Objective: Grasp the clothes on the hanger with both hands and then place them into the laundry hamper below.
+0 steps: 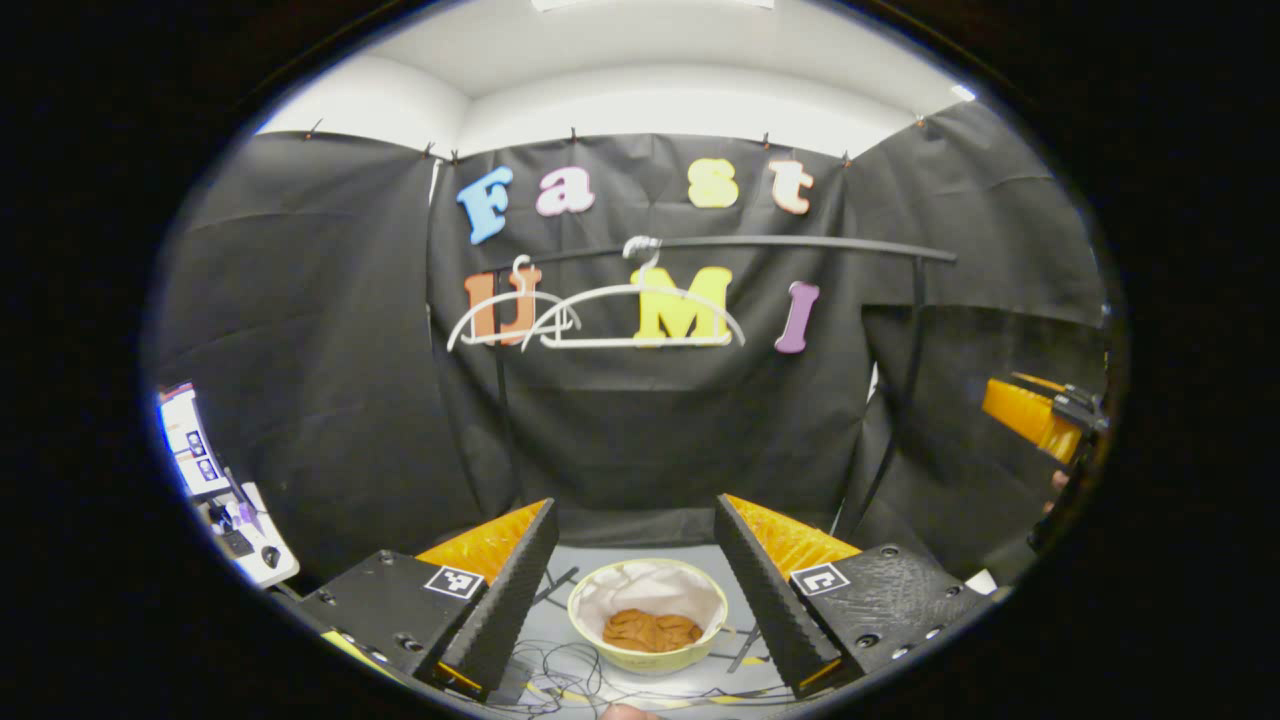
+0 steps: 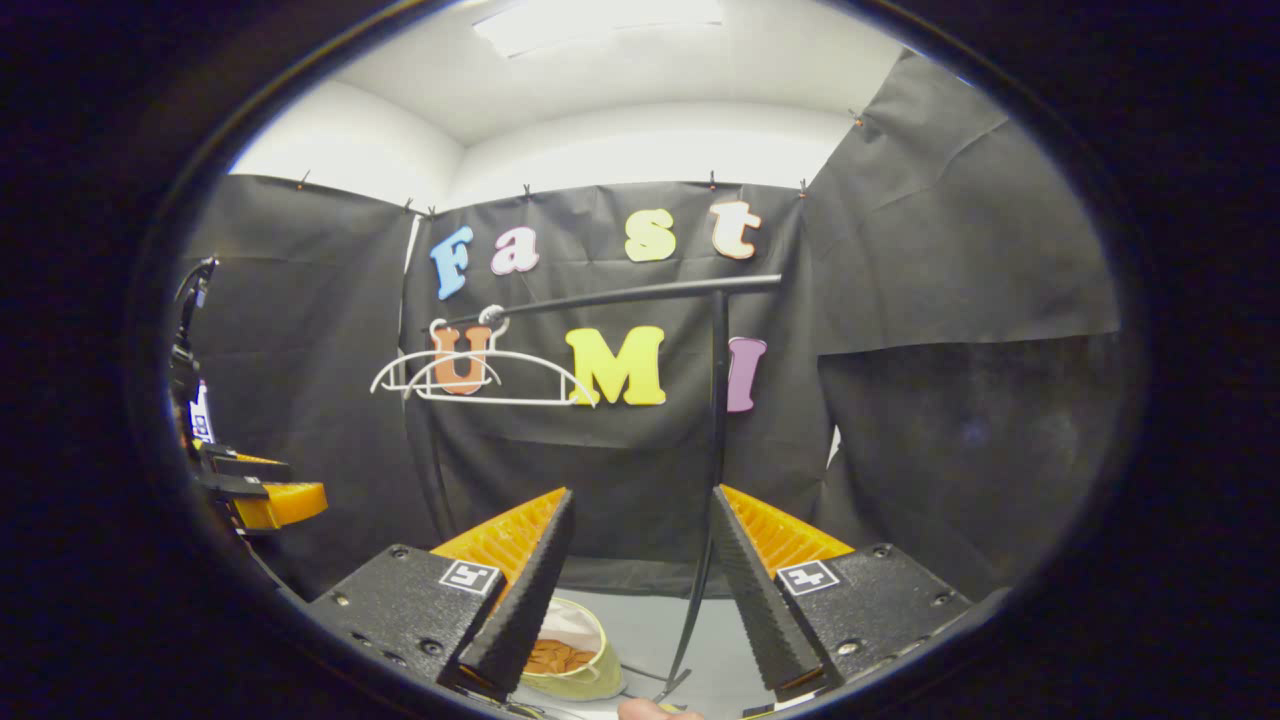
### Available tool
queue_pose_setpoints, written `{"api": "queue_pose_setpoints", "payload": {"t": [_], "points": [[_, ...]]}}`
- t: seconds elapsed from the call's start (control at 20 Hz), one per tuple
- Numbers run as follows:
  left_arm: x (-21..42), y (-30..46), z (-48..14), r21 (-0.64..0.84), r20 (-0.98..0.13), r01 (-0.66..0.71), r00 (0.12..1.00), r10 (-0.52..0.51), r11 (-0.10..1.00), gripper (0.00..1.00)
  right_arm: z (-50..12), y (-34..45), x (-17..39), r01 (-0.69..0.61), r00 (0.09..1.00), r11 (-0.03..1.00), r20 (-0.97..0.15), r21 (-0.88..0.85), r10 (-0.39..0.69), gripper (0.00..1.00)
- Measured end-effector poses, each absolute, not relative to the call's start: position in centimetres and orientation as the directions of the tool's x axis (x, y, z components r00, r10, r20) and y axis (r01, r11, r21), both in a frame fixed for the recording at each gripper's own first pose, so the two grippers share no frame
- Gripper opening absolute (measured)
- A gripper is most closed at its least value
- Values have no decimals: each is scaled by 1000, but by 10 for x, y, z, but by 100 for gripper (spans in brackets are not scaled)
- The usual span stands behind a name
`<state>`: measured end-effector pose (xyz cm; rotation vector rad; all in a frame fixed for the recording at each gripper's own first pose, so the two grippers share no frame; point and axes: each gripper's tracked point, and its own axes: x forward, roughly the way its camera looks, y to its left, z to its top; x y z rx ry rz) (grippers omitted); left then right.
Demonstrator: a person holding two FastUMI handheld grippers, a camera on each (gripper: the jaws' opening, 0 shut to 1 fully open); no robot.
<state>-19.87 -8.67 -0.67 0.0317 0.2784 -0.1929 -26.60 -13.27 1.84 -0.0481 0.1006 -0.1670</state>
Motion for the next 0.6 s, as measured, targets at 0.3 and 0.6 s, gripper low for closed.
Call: {"api": "queue_pose_setpoints", "payload": {"t": [0.3, 0.6], "points": [[-216, -64, 86, -5, -38, 143, 989, -143, 990, 97, 81, -133, -293, 162, 986, 985, 57, -58, -159, 88], [-227, -53, 104, 23, 73, 132, 988, -133, 991, 100, 88, -115, -309, 142, 984, 989, 113, -50, -135, 88]]}}
